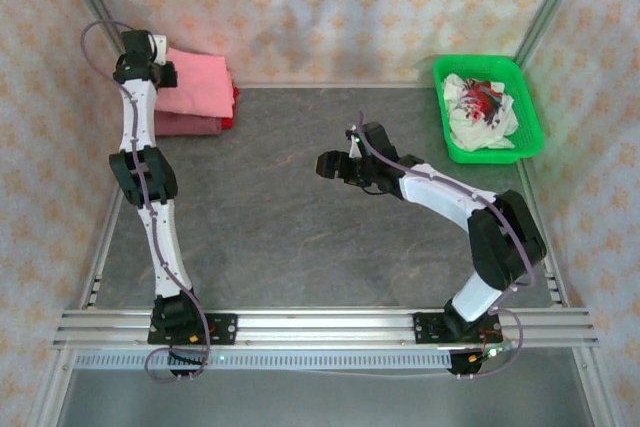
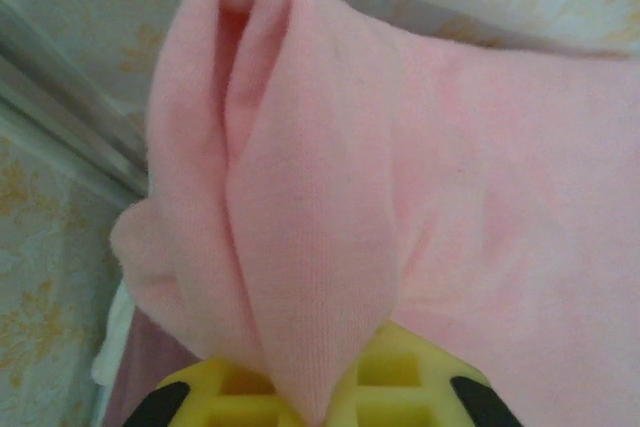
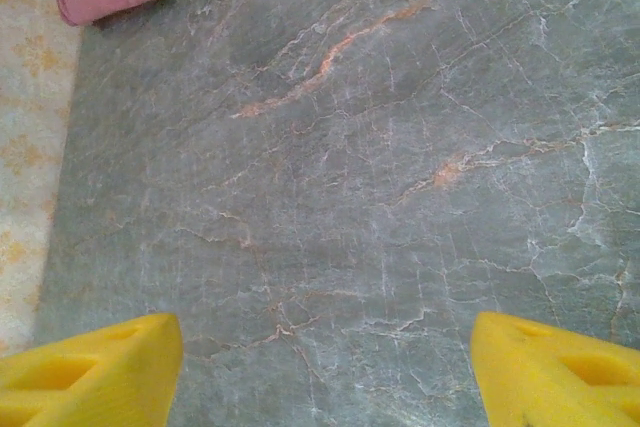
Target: Fold and stack the t-shirts
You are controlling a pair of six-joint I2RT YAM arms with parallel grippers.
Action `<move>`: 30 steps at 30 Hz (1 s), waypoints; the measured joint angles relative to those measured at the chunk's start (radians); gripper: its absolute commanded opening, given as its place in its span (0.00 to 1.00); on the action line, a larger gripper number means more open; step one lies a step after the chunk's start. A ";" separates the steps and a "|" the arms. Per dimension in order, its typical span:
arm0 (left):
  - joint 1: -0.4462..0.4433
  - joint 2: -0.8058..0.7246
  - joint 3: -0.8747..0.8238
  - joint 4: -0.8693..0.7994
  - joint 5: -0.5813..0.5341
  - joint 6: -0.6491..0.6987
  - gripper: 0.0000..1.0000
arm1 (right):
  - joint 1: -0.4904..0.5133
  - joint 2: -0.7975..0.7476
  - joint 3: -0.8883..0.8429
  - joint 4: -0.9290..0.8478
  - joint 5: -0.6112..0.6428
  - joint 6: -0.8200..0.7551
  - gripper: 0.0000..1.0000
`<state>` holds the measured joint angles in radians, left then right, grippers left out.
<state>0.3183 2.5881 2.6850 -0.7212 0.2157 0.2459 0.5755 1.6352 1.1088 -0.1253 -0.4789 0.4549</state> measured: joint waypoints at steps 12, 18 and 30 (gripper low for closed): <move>0.027 -0.231 -0.269 0.101 -0.229 -0.127 0.83 | 0.000 -0.031 0.010 -0.029 0.077 -0.060 0.79; -0.026 -0.944 -1.133 0.492 -0.190 -0.304 0.89 | 0.001 -0.220 -0.089 0.039 0.304 -0.183 0.88; -0.421 -1.510 -2.198 0.941 -0.354 -0.425 1.00 | -0.111 -0.609 -0.542 0.334 0.881 -0.394 0.94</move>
<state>-0.1024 1.0782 0.4873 0.2195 -0.1383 -0.1791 0.4641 1.0264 0.5667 0.2089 0.4019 0.0608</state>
